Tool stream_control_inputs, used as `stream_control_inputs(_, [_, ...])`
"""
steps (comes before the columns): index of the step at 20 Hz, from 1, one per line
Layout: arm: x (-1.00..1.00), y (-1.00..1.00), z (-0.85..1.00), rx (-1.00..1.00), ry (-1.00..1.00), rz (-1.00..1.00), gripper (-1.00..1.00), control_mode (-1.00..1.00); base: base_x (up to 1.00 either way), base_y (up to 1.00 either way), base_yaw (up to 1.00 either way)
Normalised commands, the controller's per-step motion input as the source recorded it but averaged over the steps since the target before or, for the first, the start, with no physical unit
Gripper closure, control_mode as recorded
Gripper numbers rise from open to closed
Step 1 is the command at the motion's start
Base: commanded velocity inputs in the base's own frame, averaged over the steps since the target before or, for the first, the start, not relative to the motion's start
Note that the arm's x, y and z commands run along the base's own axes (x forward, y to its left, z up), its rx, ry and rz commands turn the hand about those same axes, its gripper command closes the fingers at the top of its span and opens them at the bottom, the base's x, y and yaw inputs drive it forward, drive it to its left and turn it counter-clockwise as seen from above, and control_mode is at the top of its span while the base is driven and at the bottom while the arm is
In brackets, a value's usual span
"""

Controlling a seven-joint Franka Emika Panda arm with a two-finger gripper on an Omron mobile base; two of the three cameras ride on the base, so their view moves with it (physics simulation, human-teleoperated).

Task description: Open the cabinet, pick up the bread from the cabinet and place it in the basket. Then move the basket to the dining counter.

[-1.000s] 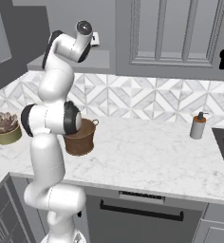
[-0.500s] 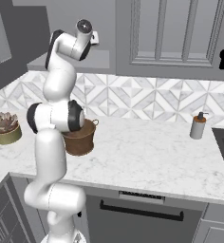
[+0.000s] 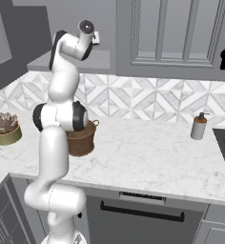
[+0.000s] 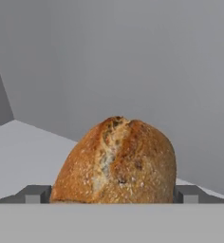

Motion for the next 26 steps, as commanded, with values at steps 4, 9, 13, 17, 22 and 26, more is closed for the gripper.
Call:
stream_control_inputs(4, [0.07, 0.03, -0.13, 0.01, -0.02, 0.01, 1.00, -1.00, 0.00, 0.00, 0.00])
stream_control_inputs(9, [-0.51, 0.00, -0.02, 0.03, 0.00, 0.00, 1.00, -1.00, 0.00, 0.00, 0.00])
stream_control_inputs(13, [-0.99, 0.16, -0.16, 0.07, -0.12, 0.00, 1.00, -1.00, 0.00, 0.00, 0.00])
stream_control_inputs(17, [-1.00, 0.13, -0.29, 0.08, -0.26, 0.00, 1.00, -1.00, 0.00, 0.00, 0.00])
stream_control_inputs(22, [-1.00, 0.18, -0.22, 0.13, -0.38, 0.00, 1.00, -1.00, 0.00, 0.00, 0.00])
stream_control_inputs(26, [-1.00, 0.06, 0.31, 0.09, -0.12, -0.05, 1.00, -1.00, 0.00, 0.00, 0.00])
